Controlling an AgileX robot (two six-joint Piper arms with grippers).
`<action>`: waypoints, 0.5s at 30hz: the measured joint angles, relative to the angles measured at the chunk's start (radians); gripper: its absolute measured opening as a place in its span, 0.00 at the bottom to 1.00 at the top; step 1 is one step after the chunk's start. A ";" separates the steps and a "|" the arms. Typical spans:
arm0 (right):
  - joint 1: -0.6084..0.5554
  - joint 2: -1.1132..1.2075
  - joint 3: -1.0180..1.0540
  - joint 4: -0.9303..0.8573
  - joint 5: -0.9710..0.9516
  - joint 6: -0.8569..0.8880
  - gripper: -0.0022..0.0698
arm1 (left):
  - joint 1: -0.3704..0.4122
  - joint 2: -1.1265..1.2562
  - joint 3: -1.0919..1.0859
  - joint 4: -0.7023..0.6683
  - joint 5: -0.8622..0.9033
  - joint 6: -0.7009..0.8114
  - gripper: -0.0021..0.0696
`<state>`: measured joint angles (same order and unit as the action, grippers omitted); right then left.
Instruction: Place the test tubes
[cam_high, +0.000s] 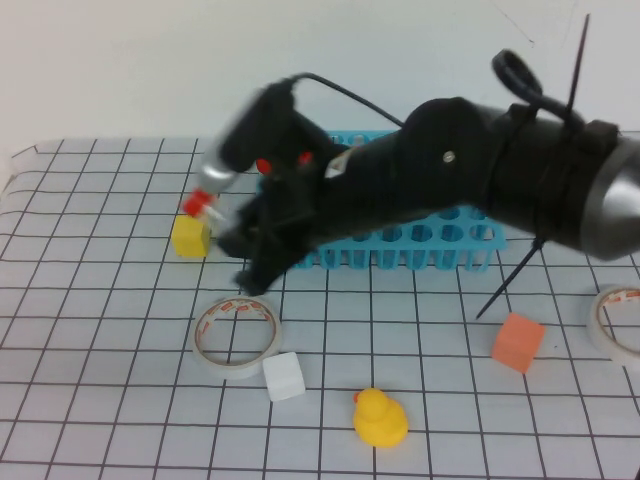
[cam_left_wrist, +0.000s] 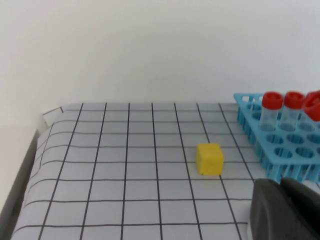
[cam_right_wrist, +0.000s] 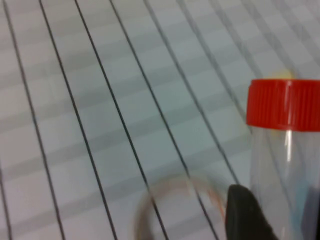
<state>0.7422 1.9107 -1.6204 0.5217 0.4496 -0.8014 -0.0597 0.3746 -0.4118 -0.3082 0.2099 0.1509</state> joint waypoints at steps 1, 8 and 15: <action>0.017 0.001 0.000 0.048 -0.031 -0.049 0.36 | 0.000 0.000 0.000 -0.004 -0.003 0.000 0.03; 0.162 -0.001 0.000 0.367 -0.208 -0.353 0.36 | 0.000 0.000 -0.011 -0.055 0.014 0.007 0.03; 0.243 -0.001 0.000 0.514 -0.262 -0.488 0.36 | 0.000 0.000 -0.074 -0.143 0.056 0.050 0.03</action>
<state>0.9856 1.9100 -1.6204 1.0357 0.1874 -1.2890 -0.0597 0.3746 -0.4859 -0.4512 0.2657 0.2012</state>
